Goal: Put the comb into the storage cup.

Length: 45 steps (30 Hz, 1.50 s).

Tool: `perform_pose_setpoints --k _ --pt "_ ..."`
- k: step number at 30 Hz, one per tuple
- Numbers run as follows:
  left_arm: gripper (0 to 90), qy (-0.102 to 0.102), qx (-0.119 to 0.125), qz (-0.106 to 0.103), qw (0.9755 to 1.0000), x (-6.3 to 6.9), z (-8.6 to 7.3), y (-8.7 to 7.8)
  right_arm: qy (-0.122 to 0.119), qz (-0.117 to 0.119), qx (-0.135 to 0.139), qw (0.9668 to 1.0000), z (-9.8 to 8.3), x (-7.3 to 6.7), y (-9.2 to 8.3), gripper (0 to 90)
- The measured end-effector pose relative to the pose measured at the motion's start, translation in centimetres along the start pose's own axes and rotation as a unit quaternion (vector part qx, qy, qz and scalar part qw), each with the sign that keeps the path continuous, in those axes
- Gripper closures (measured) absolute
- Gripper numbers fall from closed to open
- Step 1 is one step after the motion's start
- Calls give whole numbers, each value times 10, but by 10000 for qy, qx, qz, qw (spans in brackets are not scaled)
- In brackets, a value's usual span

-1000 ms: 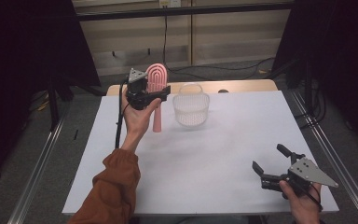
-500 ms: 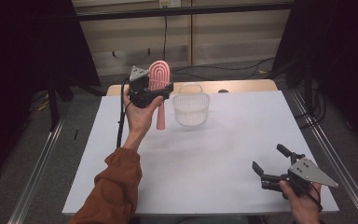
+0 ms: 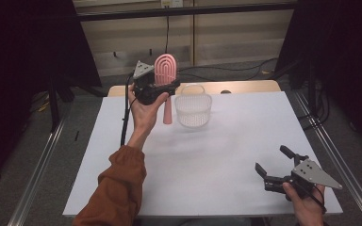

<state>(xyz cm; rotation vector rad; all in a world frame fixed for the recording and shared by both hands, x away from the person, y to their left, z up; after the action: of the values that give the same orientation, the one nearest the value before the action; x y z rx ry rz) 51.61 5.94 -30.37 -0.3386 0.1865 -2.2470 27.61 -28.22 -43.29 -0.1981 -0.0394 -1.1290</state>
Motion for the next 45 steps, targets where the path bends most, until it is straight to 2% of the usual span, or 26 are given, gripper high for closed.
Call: perform_pose_setpoints --k 3,9,13,18,25,27,34,36,45 --pt "198 155 110 -97 9998 4 0 5 -16 1 13 10000 0 0 0 0" --pt "198 147 230 -125 9995 6 1 12 -18 4 7 10000 0 0 0 0" --pt "198 145 344 -130 9992 7 8 16 -20 4 14 10000 0 0 -1 0" --pt "198 191 329 -74 9992 8 13 18 -9 6 19 10000 0 0 -1 0" --pt "198 149 359 -44 9992 7 17 22 -9 10 7 10000 0 0 -1 0" --pt "198 53 416 -24 9991 6 18 24 -11 14 14 10000 0 0 -1 0" --pt "198 149 547 56 9984 13 26 29 -22 5 15 10000 0 0 -2 0" --pt "198 156 521 59 9985 13 26 29 -16 4 23 10000 0 0 -1 0" --pt "198 37 620 131 9980 10 23 41 7 20 17 10000 0 0 -2 0"
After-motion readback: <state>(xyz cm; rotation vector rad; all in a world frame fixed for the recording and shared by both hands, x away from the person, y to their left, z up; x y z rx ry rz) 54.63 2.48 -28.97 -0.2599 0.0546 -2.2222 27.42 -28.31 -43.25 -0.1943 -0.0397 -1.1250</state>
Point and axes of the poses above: each handheld gripper's, and its own axes: y roughly forward along the jaws, z roughly out of its top, x roughly to its right, the point moved 4 cm from there along y, roughly forward along the jaws, and after that the axes turned 5 degrees about -y, right-handed, at the moved point
